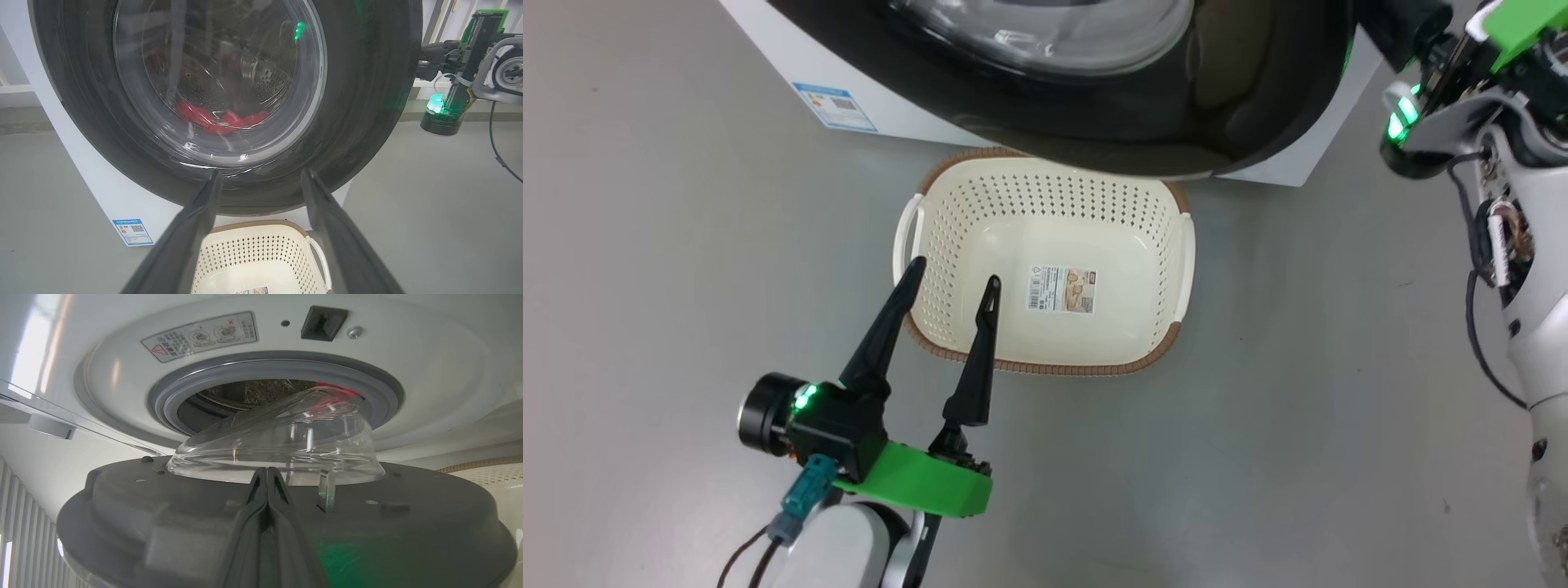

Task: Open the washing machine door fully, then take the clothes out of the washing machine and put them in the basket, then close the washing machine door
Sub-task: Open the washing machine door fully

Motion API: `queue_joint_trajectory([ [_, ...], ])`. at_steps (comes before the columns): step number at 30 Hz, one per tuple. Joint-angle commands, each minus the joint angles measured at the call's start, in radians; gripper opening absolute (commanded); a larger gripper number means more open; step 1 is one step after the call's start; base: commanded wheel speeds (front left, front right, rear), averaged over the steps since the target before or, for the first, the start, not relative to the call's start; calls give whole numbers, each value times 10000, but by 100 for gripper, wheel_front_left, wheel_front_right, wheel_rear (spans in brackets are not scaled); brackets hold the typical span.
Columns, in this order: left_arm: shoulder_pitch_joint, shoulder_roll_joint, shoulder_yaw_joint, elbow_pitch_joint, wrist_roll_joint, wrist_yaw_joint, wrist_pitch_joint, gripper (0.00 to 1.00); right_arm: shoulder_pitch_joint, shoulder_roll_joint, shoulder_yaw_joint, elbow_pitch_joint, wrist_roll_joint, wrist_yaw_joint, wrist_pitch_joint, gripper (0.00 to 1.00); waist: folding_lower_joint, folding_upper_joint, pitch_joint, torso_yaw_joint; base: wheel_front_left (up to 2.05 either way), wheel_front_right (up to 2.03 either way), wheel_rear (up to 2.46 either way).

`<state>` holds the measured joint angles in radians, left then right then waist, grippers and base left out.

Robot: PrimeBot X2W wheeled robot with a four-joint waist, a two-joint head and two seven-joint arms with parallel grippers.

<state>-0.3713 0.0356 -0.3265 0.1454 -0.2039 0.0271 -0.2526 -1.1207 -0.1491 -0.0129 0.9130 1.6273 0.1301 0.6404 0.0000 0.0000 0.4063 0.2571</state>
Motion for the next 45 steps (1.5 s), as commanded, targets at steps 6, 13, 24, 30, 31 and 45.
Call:
queue_joint_trajectory([
  [6,209,147,381,-120,-37,48,-91,100,837,519,195,-699,135,6,373,0,0,0,-351,-125,0,0,0],
  [13,411,147,505,-62,27,12,-91,100,1551,669,151,-1165,278,6,594,0,0,0,-624,-189,0,0,0],
  [24,525,147,619,42,149,-84,-91,100,2111,808,97,-1295,325,6,507,0,0,0,-852,-157,0,0,0],
  [30,537,147,604,51,106,-76,-91,100,2220,845,-43,-1368,233,6,61,0,0,0,-943,-154,0,0,0],
  [31,542,147,601,53,98,-74,-91,100,2245,853,-81,-1386,221,6,-53,0,0,0,-956,-159,0,0,0],
  [45,715,147,690,245,97,-66,-91,100,3767,959,-1142,-2834,992,6,-698,0,0,0,-1346,-449,0,0,0],
])
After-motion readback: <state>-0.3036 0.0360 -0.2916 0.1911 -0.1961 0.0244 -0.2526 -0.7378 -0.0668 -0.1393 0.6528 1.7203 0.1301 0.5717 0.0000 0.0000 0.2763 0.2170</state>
